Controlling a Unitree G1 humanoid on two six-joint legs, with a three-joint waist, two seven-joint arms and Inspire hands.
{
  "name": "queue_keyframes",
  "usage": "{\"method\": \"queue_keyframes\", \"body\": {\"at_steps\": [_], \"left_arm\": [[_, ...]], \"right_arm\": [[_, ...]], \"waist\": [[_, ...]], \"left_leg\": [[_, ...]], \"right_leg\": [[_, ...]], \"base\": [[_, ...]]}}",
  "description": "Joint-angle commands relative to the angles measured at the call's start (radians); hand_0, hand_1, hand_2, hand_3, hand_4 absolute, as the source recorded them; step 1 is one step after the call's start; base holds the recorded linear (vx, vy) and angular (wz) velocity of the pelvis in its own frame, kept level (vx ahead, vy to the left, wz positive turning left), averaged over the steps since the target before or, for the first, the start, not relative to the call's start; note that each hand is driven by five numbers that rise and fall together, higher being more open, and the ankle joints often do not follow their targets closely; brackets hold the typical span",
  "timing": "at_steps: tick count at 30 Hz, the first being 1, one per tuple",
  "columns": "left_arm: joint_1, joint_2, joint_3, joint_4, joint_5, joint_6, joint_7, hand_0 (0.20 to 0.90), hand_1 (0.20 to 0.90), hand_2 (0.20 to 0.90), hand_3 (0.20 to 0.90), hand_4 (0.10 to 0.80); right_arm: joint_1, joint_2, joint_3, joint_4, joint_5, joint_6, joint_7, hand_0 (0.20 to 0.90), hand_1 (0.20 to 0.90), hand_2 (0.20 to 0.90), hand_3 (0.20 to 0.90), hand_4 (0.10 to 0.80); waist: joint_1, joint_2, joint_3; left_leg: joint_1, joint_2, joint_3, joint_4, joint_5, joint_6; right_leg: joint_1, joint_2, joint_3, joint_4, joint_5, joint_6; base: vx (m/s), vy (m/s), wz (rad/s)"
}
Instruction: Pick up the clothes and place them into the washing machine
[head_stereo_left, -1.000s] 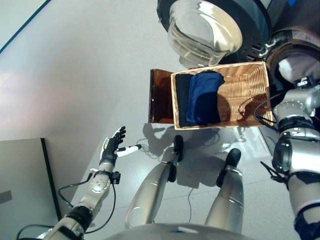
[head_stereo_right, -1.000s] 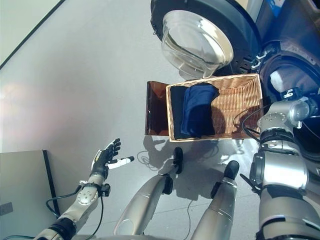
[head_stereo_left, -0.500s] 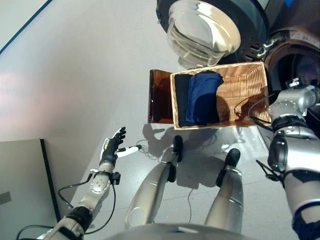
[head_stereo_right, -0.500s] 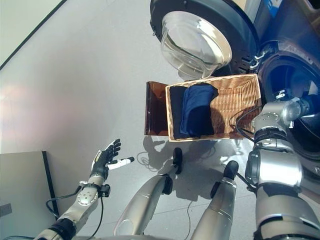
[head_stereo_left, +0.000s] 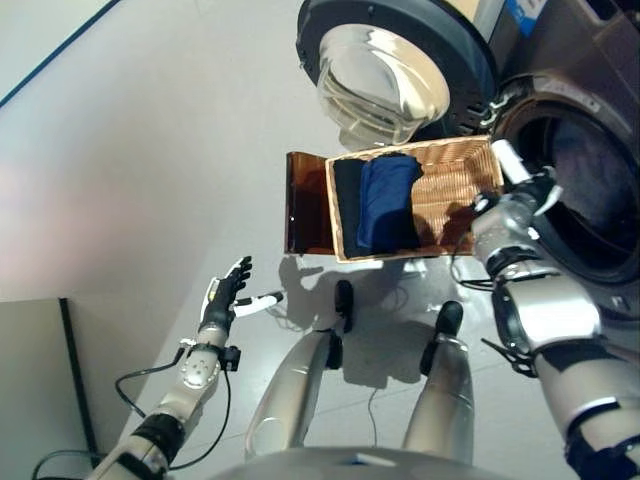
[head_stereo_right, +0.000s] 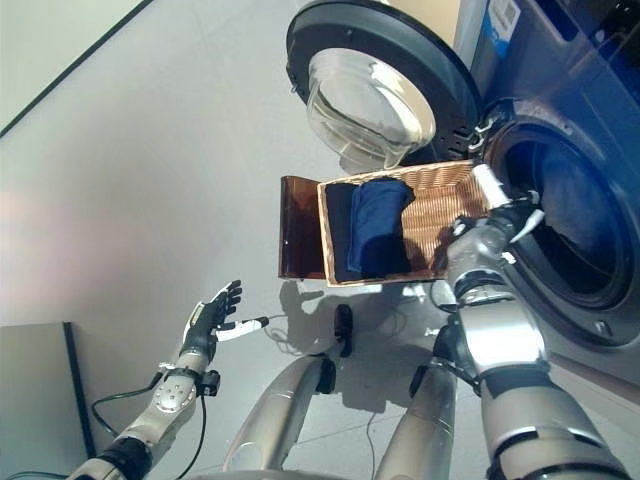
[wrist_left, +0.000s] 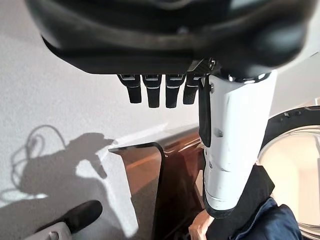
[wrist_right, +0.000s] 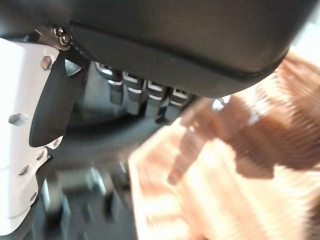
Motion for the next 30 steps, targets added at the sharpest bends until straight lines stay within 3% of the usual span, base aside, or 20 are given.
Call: {"method": "queue_keyframes", "body": {"at_steps": [1,6,15,30], "left_arm": [[0.011,0.066,0.114,-0.018,0.003,-0.029,0.018,0.9,0.9,0.9,0.9,0.8],[0.04,0.068,0.14,-0.021,0.004,-0.024,0.007,0.9,0.9,0.9,0.9,0.8],[0.029,0.091,0.171,-0.067,0.032,-0.023,0.025,0.9,0.9,0.9,0.9,0.8],[0.015,0.099,0.189,-0.125,0.069,-0.033,0.067,0.9,0.9,0.9,0.9,0.8]], "right_arm": [[-0.023,-0.02,0.071,-0.057,-0.118,-0.009,0.023,0.9,0.9,0.9,0.9,0.8],[0.002,0.035,0.094,-0.056,-0.16,0.004,0.025,0.9,0.9,0.9,0.9,0.8],[-0.023,0.048,0.094,-0.017,-0.186,0.007,-0.016,0.9,0.9,0.9,0.9,0.8],[-0.036,0.002,0.089,0.063,-0.252,0.036,-0.07,0.9,0.9,0.9,0.9,0.8]], "waist": [[0.044,-0.039,0.016],[0.053,-0.085,0.022],[0.089,-0.139,0.034],[0.128,-0.122,0.065]], "left_leg": [[-0.062,0.015,-0.038,0.051,-0.113,-0.094],[-0.059,0.016,-0.057,0.05,-0.111,-0.095],[-0.084,0.01,-0.092,0.076,-0.118,-0.097],[-0.13,-0.011,-0.104,0.108,-0.13,-0.095]], "right_leg": [[0.138,0.025,-0.038,-0.147,-0.024,-0.058],[0.162,0.029,-0.066,-0.152,-0.028,-0.06],[0.181,0.03,-0.11,-0.135,-0.052,-0.066],[0.167,0.02,-0.13,-0.106,-0.074,-0.072]], "base": [[0.014,-0.023,0.06],[0.018,-0.025,0.15],[0.031,-0.021,0.21],[0.012,0.017,0.08]]}}
